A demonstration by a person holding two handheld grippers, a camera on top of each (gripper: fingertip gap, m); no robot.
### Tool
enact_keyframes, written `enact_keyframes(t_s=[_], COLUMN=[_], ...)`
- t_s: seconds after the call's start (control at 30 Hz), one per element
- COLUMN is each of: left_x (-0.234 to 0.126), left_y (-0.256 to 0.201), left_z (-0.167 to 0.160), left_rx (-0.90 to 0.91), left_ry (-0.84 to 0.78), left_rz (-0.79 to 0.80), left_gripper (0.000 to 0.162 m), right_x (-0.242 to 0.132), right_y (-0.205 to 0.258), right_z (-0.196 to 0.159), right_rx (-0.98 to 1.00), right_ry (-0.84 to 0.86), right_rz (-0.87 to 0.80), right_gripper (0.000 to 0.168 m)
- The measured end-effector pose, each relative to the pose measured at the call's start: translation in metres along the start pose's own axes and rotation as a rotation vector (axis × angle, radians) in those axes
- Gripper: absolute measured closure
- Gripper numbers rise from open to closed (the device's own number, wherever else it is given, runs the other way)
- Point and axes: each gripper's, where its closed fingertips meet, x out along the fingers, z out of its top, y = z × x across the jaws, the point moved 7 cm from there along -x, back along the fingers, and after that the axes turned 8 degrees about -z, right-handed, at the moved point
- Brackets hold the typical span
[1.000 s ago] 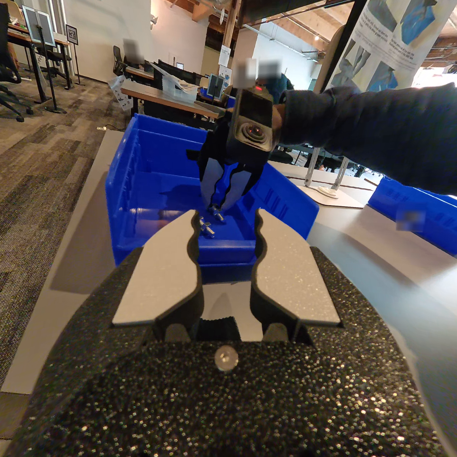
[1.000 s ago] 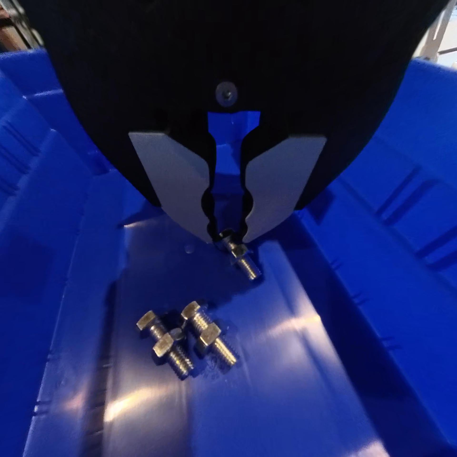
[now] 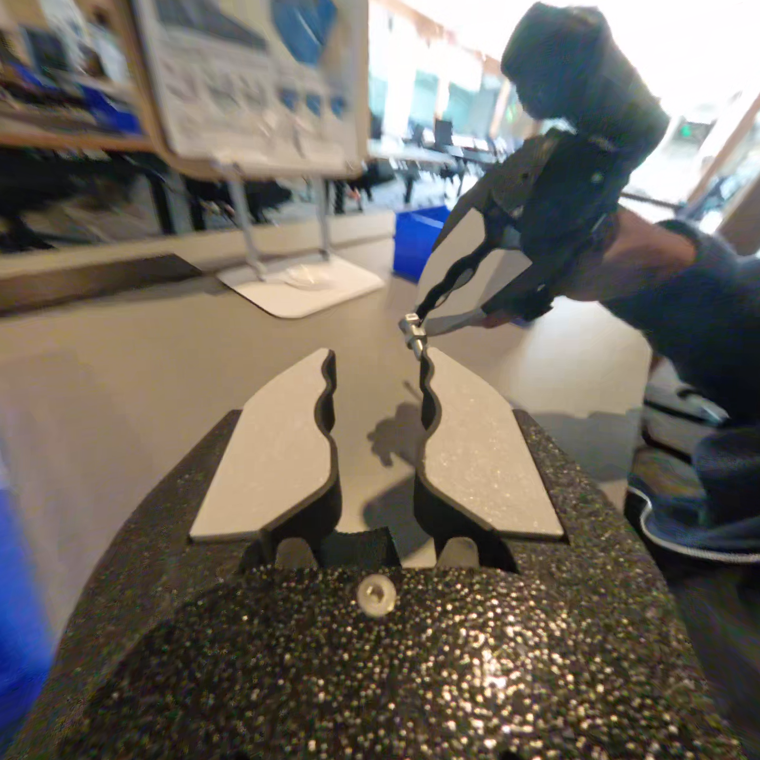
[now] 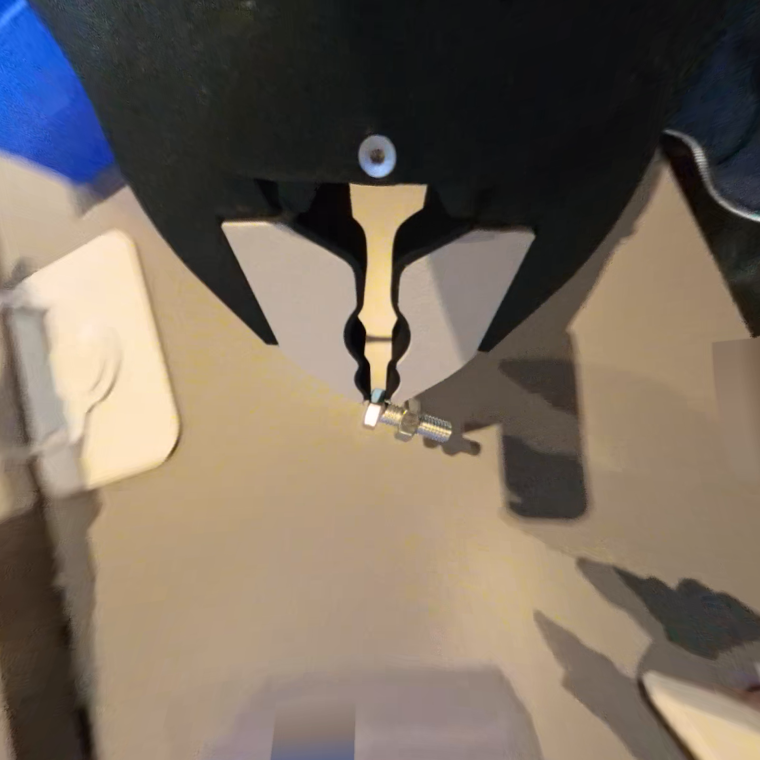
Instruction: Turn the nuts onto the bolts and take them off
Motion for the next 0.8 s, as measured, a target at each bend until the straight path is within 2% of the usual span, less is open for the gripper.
enact_keyframes(t_s=[0.17, 0.33, 0.47, 0.63, 0.73, 0.8], left_x=[0.069, 0.108, 0.126, 0.147, 0.161, 0.167], left_y=[-0.033, -0.052, -0.066, -0.076, -0.081, -0.081], left_z=[-0.034, -0.053, -0.069, -0.075, -0.08, -0.083], left_rx=[0.019, 0.071, 0.042, 0.081, 0.115, 0.15], left_ry=[0.221, 0.358, 0.428, 0.516, 0.55, 0.588], left_rz=[-0.1, -0.136, -0.185, -0.219, -0.237, -0.229], left_gripper=[0.123, 0.121, 0.121, 0.121, 0.121, 0.122], right_x=[0.002, 0.011, 0.009, 0.001, -0.007, -0.015], right_y=[0.019, 0.027, 0.029, 0.026, 0.028, 0.028], right_z=[-0.088, -0.126, -0.136, -0.15, -0.158, -0.161], right_rx=[0.204, 0.301, 0.387, 0.53, 0.555, 0.531], right_ry=[0.219, 0.274, 0.216, 0.089, -0.027, -0.139], right_rz=[0.023, 0.039, 0.076, 0.166, 0.214, 0.201], right_gripper=[0.163, 0.163, 0.162, 0.132, 0.123, 0.123])
